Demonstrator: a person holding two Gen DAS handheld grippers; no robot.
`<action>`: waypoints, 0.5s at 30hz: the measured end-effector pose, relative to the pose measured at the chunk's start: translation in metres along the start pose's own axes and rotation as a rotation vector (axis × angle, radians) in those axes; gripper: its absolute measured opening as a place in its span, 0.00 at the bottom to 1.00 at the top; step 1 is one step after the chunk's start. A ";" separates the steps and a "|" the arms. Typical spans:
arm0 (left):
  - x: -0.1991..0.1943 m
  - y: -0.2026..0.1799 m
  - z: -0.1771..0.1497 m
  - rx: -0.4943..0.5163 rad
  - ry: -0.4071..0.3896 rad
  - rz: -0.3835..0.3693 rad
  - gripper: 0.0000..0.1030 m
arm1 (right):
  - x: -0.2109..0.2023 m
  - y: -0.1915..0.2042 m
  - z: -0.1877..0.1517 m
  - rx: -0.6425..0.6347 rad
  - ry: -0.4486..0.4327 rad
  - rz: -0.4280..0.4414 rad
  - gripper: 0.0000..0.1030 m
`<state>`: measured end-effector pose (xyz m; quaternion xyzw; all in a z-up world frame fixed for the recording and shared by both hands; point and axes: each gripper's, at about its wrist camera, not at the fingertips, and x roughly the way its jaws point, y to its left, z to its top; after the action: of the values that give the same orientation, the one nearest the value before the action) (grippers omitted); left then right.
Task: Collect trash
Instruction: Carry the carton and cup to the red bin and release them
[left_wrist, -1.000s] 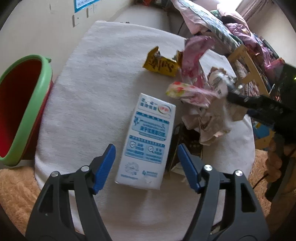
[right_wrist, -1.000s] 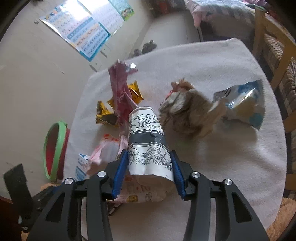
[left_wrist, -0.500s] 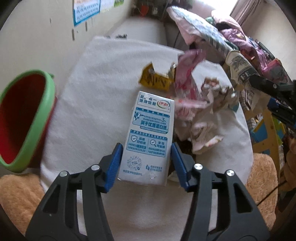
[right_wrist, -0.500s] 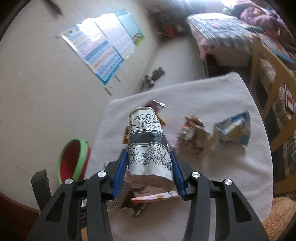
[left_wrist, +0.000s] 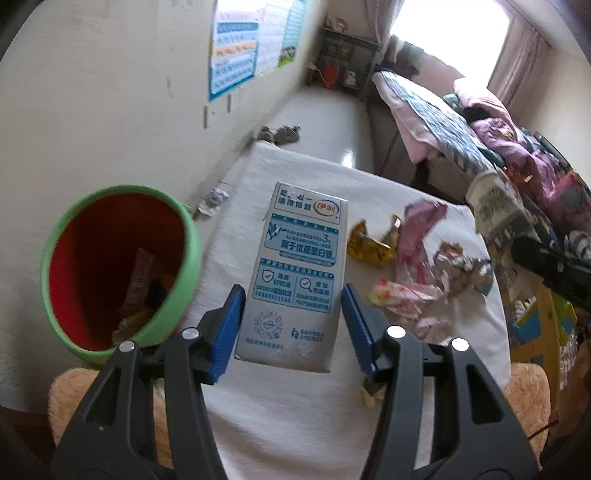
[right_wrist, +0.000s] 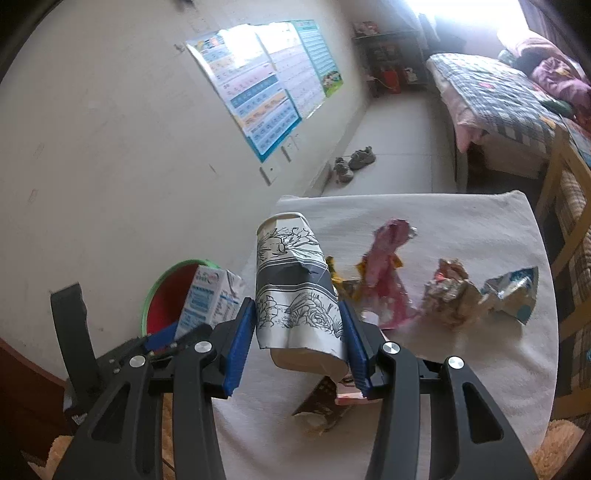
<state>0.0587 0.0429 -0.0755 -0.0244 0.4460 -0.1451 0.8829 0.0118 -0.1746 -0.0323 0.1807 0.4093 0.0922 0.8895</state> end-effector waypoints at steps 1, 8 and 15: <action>-0.003 0.005 0.002 -0.010 -0.008 0.006 0.50 | 0.001 0.004 0.000 -0.009 0.001 0.001 0.44; -0.019 0.047 0.006 -0.086 -0.053 0.051 0.50 | 0.021 0.042 0.002 -0.102 0.027 0.008 0.44; -0.032 0.098 0.002 -0.185 -0.088 0.109 0.50 | 0.061 0.099 -0.004 -0.240 0.092 0.029 0.44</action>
<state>0.0657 0.1451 -0.0663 -0.0876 0.4187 -0.0537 0.9023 0.0472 -0.0640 -0.0381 0.0742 0.4331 0.1617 0.8836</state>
